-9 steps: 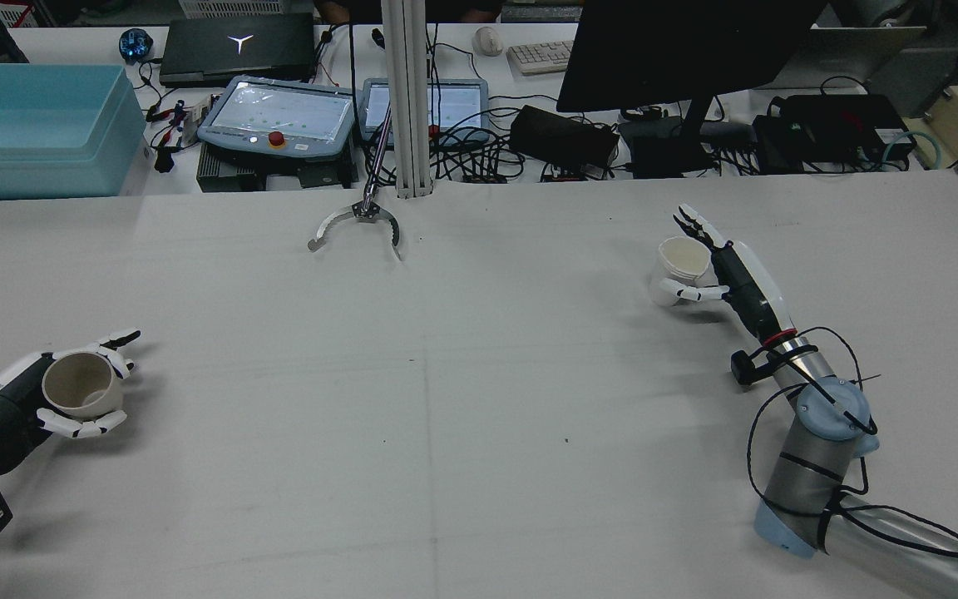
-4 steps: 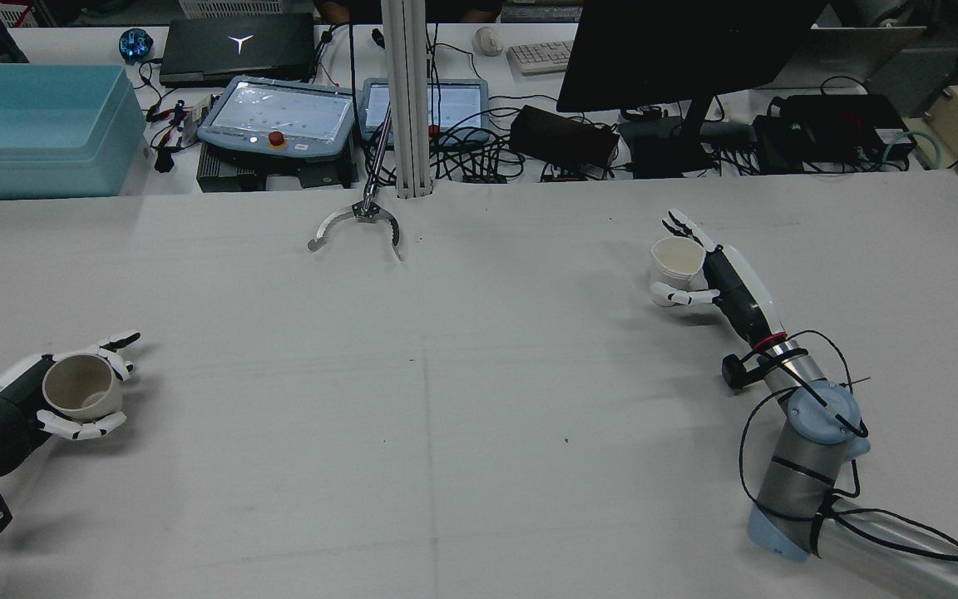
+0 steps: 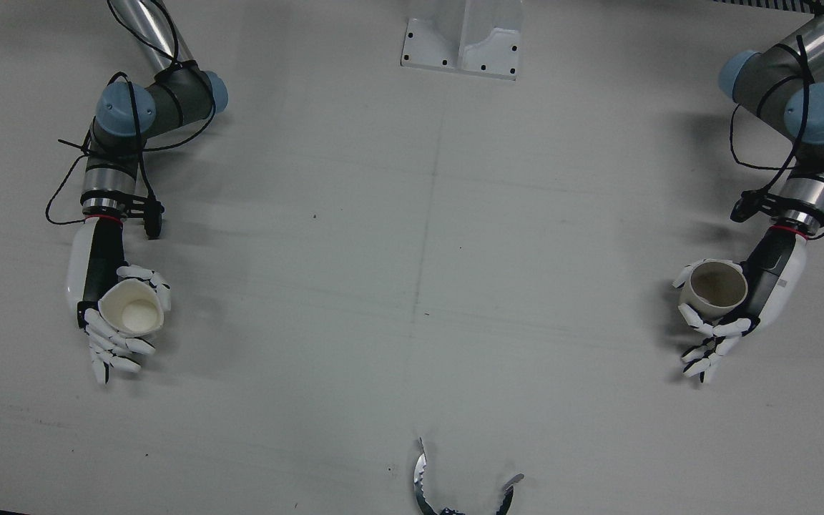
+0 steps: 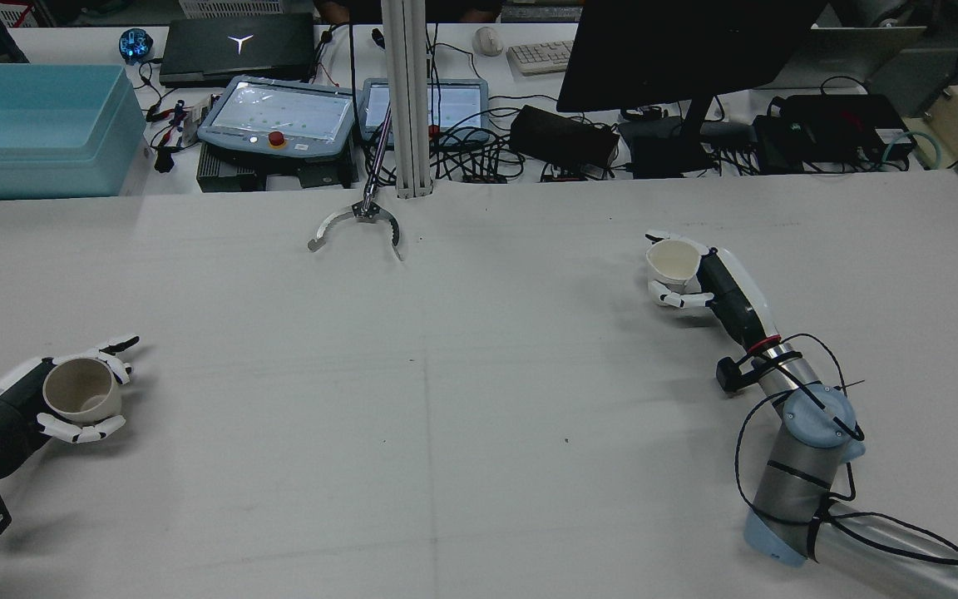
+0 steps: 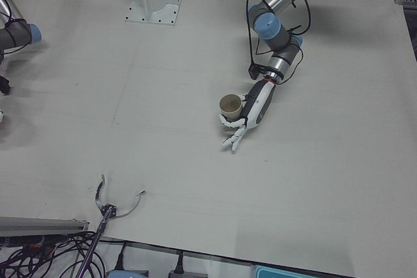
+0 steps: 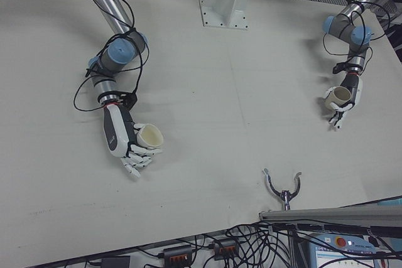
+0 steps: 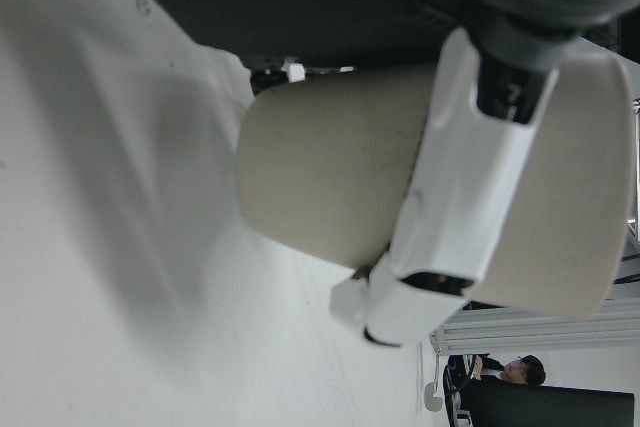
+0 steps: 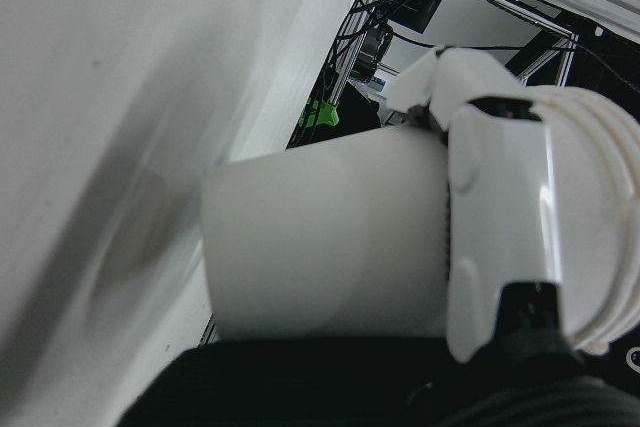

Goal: Pour water
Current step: 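Lift the white cup with the right hand and raise the tan cup with the left, then tilt the white cup over the tan cup held by the left hand, then turn the white cup upright and move both cups apart, then lower the white cup onto the table with the right hand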

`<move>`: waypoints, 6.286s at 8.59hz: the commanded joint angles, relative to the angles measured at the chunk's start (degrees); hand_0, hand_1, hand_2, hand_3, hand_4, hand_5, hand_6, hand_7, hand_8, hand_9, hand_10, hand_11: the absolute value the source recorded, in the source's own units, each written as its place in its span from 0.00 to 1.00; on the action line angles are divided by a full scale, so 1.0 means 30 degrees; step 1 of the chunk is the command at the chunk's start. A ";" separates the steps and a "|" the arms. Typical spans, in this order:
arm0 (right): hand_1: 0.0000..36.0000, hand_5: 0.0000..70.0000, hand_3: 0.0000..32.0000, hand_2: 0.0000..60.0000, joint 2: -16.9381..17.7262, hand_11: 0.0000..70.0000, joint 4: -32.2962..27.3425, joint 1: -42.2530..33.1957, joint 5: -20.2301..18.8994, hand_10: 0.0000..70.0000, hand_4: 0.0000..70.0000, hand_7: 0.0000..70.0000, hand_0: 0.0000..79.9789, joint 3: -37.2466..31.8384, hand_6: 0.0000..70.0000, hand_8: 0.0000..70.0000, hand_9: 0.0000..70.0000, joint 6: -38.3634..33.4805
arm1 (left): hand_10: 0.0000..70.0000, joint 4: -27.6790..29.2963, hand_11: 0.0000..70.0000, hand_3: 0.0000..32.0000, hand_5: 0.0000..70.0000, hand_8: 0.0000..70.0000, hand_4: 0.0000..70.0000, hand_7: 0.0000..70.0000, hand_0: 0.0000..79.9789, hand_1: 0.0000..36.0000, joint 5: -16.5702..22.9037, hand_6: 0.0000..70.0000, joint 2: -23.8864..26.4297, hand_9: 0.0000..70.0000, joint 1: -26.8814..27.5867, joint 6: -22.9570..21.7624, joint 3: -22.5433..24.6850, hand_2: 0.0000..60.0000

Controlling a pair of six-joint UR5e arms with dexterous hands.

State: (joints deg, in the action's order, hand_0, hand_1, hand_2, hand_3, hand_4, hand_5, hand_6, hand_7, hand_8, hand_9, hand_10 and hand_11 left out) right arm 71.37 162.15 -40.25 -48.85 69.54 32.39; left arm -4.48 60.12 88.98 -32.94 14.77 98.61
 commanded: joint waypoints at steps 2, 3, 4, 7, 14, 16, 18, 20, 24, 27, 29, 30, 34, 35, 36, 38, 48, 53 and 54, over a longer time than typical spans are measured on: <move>0.92 0.22 0.00 0.76 0.0204 0.22 0.0380 -0.0175 -0.0006 0.14 1.00 1.00 1.00 0.1916 0.75 0.47 0.61 -0.0542 | 0.13 0.0000 0.24 0.00 1.00 0.07 1.00 0.20 1.00 1.00 0.0000 0.15 -0.0012 0.03 -0.0064 -0.0029 0.0117 1.00; 0.96 0.22 0.00 0.77 0.0176 0.20 0.0470 -0.0466 -0.0035 0.12 1.00 1.00 1.00 0.2506 0.76 0.46 0.59 -0.0542 | 0.13 0.0000 0.24 0.00 1.00 0.07 1.00 0.20 1.00 1.00 0.0000 0.15 -0.0012 0.03 -0.0094 -0.0029 0.0205 1.00; 1.00 0.23 0.00 0.78 0.0262 0.17 0.0471 -0.0817 -0.0064 0.10 1.00 1.00 1.00 0.3005 0.76 0.44 0.56 -0.0513 | 0.13 0.0000 0.24 0.00 1.00 0.07 1.00 0.20 1.00 1.00 0.0000 0.15 0.0017 0.03 -0.0181 -0.0058 0.0263 1.00; 1.00 0.24 0.00 0.83 0.1111 0.14 0.0500 -0.1667 -0.0093 0.08 1.00 1.00 1.00 0.4646 0.77 0.41 0.52 -0.0484 | 0.13 -0.0959 0.24 0.00 1.00 0.07 1.00 0.21 1.00 1.00 0.1690 0.16 0.0831 0.03 0.0372 0.0407 0.0817 1.00; 1.00 0.24 0.00 0.84 0.1699 0.11 0.1701 -0.1788 -0.0122 0.05 1.00 1.00 1.00 0.7693 0.76 0.37 0.47 -0.0484 | 0.13 -0.7025 0.24 0.00 1.00 0.08 1.00 0.22 1.00 1.00 0.4014 0.18 0.9671 0.03 0.1633 0.1345 0.1058 1.00; 1.00 0.24 0.00 0.83 0.1495 0.11 0.3100 -0.0624 -0.0123 0.05 1.00 1.00 1.00 0.9270 0.77 0.37 0.46 -0.0310 | 0.13 -0.7292 0.24 0.00 1.00 0.08 1.00 0.23 1.00 1.00 0.4275 0.19 1.2395 0.03 0.1984 0.2399 -0.0430 1.00; 1.00 0.24 0.00 0.80 0.1436 0.11 0.3430 0.1222 -0.0123 0.05 1.00 1.00 1.00 1.1028 0.75 0.36 0.46 0.0970 | 0.14 -0.7353 0.24 0.00 1.00 0.08 1.00 0.23 1.00 1.00 0.4248 0.20 1.4188 0.03 0.2747 0.2637 -0.1866 1.00; 1.00 0.25 0.00 0.78 0.1465 0.10 0.4243 0.2542 -0.0093 0.04 1.00 1.00 1.00 1.4680 0.72 0.33 0.42 0.4682 | 0.14 -0.7411 0.24 0.00 1.00 0.09 1.00 0.24 1.00 1.00 0.4277 0.21 1.4549 0.04 0.2748 0.2637 -0.2110 1.00; 1.00 0.23 0.00 0.81 0.1465 0.08 0.9012 0.3017 -0.0414 0.03 1.00 0.99 1.00 1.7800 0.68 0.28 0.35 1.0548 | 0.13 -0.7558 0.24 0.00 1.00 0.08 1.00 0.23 1.00 1.00 0.4248 0.20 1.4519 0.03 0.2980 0.2666 -0.1876 1.00; 1.00 0.26 0.00 0.83 0.1436 0.06 1.0256 0.2871 -0.2199 0.00 0.76 0.95 1.00 1.8626 0.69 0.22 0.26 1.5790 | 0.13 -0.7529 0.24 0.00 1.00 0.08 1.00 0.22 1.00 1.00 0.4219 0.19 1.4548 0.03 0.3012 0.2695 -0.1933 1.00; 1.00 0.25 0.00 0.85 0.1288 0.06 1.0314 0.2871 -0.2523 0.01 0.73 0.91 1.00 1.8538 0.69 0.23 0.27 1.7672 | 0.14 -0.7441 0.25 0.00 1.00 0.08 1.00 0.22 1.00 1.00 0.4219 0.19 1.4519 0.03 0.2954 0.2696 -0.1992 1.00; 1.00 0.25 0.00 0.86 0.1289 0.06 1.0692 0.2755 -0.2496 0.00 0.70 0.90 1.00 1.8480 0.68 0.23 0.26 1.8173 | 0.14 -0.7441 0.25 0.00 1.00 0.08 1.00 0.21 1.00 1.00 0.4219 0.19 1.4461 0.03 0.2953 0.2696 -0.1992 1.00; 1.00 0.25 0.00 0.96 0.1143 0.07 1.0904 0.1329 -0.1856 0.01 0.66 0.93 1.00 1.8042 0.71 0.26 0.30 1.7456 | 0.14 -0.7353 0.25 0.00 1.00 0.08 1.00 0.20 1.00 1.00 0.4219 0.18 1.4402 0.03 0.2779 0.2667 -0.1905 1.00; 1.00 0.25 0.00 0.94 0.1287 0.09 1.0901 0.1144 0.0353 0.03 0.62 0.91 1.00 1.7111 0.71 0.27 0.32 1.2515 | 0.14 -0.7353 0.25 0.00 1.00 0.08 1.00 0.20 1.00 1.00 0.4219 0.18 1.4402 0.03 0.2603 0.2579 -0.1788 1.00; 1.00 0.23 0.00 0.87 0.1289 0.12 1.0843 0.1171 0.2376 0.06 0.56 0.87 0.91 1.4898 0.66 0.32 0.39 0.6404 | 0.13 -0.7353 0.24 0.00 1.00 0.07 1.00 0.20 1.00 1.00 0.4248 0.18 1.4344 0.03 0.2050 0.2549 -0.1526 1.00; 0.98 0.22 0.00 0.86 0.1637 0.10 1.0257 0.0590 0.3072 0.05 0.51 0.86 0.81 1.2242 0.62 0.33 0.41 0.0465 | 0.13 -0.7557 0.24 0.00 1.00 0.07 1.00 0.20 1.00 1.00 0.4277 0.17 1.2656 0.03 0.1287 0.2461 0.0164 1.00; 0.74 0.17 0.00 0.95 0.3254 0.28 0.0998 0.0059 0.2455 0.19 1.00 1.00 0.70 0.0577 0.55 0.57 0.77 -0.2945 | 0.13 -0.7939 0.24 0.00 1.00 0.07 1.00 0.19 1.00 1.00 0.5010 0.16 0.8601 0.02 -0.1850 0.1143 0.2491 1.00; 0.82 0.19 0.00 0.91 0.3164 0.21 0.0912 -0.0557 0.2045 0.14 1.00 1.00 0.75 0.1690 0.58 0.52 0.70 -0.3177 | 0.13 -0.7939 0.24 0.00 1.00 0.07 1.00 0.19 1.00 1.00 0.5390 0.16 0.8455 0.02 -0.2262 0.1172 0.2608 1.00; 0.83 0.19 0.00 0.90 0.3077 0.22 0.0359 -0.0557 0.2045 0.14 1.00 0.99 0.76 0.1750 0.59 0.53 0.70 -0.3962 | 0.13 -0.7939 0.24 0.00 1.00 0.07 1.00 0.19 1.00 1.00 0.5390 0.16 0.8426 0.02 -0.2262 0.1172 0.2637 1.00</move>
State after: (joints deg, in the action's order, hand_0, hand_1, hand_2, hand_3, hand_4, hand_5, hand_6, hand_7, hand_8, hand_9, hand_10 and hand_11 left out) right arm 80.91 165.10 -41.73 -42.65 74.10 23.27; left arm -28.30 76.19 114.39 -39.64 18.25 106.40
